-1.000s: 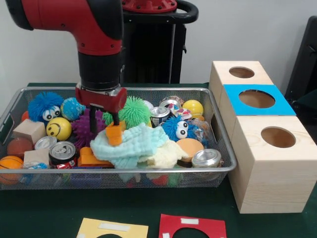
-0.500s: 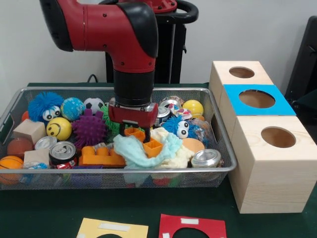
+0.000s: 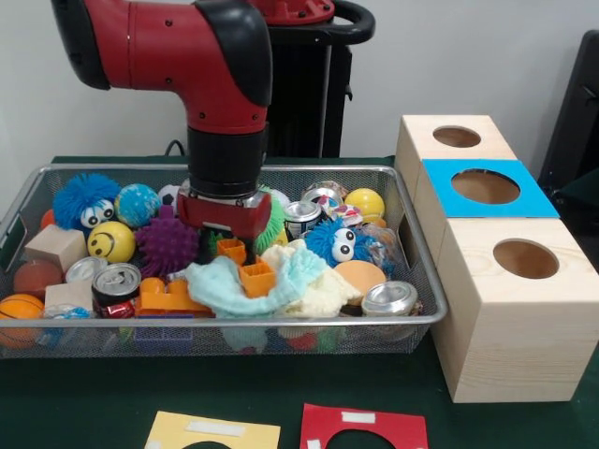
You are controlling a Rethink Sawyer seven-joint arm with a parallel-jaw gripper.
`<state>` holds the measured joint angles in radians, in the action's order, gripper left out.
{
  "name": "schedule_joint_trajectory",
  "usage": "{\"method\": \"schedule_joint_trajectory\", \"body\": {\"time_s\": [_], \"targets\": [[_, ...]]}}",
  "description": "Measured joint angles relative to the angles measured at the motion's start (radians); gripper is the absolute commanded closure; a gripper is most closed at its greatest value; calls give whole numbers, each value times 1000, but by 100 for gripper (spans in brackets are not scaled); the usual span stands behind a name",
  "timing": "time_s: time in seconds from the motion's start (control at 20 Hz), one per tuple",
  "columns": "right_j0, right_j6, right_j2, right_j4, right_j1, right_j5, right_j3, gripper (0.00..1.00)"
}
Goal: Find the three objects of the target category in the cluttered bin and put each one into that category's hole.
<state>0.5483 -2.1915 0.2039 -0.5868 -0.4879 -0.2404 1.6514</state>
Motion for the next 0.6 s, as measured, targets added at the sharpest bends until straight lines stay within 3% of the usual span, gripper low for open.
{"method": "schedule_joint_trajectory", "body": {"time_s": [0.05, 0.1, 0.6], "targets": [[2, 0, 0, 0, 0, 0, 0, 0], [5, 0, 0, 0, 0, 0, 0, 100], [6, 0, 0, 0, -27, 9, 8, 100]]}}
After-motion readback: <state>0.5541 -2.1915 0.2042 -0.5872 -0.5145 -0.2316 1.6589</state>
